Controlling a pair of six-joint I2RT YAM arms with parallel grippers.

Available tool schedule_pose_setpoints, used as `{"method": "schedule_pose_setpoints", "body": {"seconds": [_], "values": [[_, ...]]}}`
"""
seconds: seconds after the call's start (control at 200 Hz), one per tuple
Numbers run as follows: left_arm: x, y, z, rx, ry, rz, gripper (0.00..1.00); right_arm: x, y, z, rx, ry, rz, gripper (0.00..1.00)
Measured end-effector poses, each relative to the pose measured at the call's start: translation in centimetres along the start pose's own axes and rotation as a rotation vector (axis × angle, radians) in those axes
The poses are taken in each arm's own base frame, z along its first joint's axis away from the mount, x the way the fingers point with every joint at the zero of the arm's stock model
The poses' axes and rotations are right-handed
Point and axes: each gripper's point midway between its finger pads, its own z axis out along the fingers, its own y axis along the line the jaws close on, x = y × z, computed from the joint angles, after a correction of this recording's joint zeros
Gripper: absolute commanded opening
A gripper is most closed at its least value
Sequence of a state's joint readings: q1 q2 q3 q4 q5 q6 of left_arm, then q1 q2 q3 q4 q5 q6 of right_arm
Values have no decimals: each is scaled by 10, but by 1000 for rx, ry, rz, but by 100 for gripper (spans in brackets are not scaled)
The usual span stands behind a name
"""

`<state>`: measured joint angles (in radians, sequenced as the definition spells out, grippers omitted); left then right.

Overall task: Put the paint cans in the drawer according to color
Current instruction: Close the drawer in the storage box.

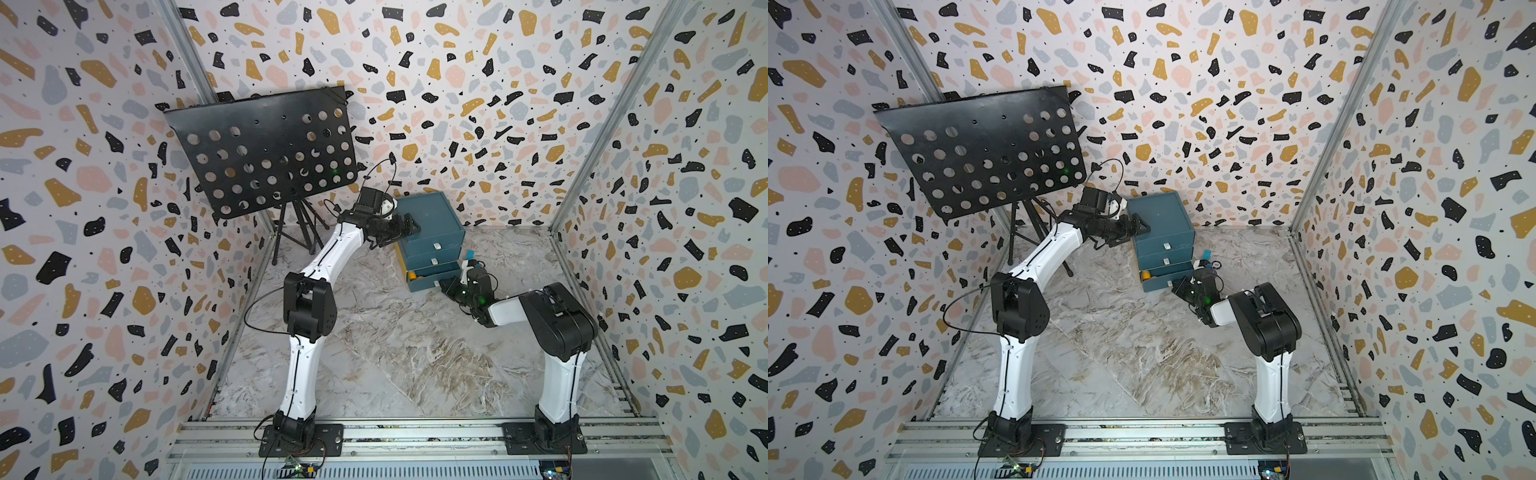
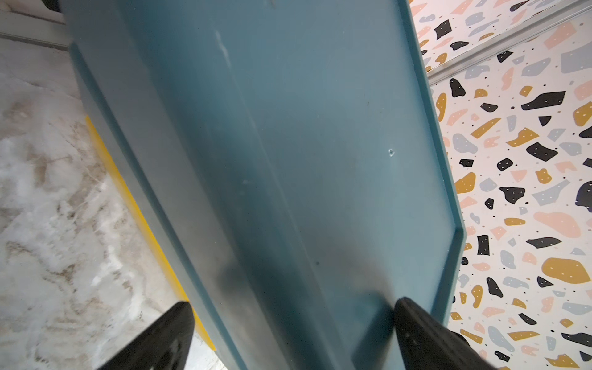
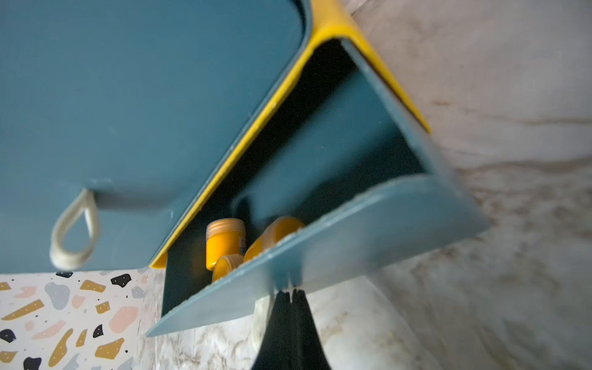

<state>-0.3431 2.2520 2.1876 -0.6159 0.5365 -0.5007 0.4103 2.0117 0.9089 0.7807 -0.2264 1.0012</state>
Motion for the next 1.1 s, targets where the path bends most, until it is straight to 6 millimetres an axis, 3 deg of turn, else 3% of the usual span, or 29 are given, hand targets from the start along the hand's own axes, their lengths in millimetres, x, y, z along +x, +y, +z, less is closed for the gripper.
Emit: {"method": "schedule_pose_setpoints", "body": {"seconds": [0.245,0.581,0.651,0.741,0.906,1.096], "values": [[0,-1,2,10,-3,13,100,-14,7,23,-50,-45,78,0],[2,-6,4,14,-5,29,100,-15,3,33,-58,-52,146,0],[2,-6,4,14,-6,34,100,-15,2,33,-59,-52,151,10],[3,-7,2,12,-3,39,100,-14,3,31,-60,-55,144,37],[9,-10,-9,-20,13,57,100,-15,12,-4,-31,-55,89,60],[16,-19,-44,-77,14,93,100,-46,73,-85,-53,-134,-64,69]]}}
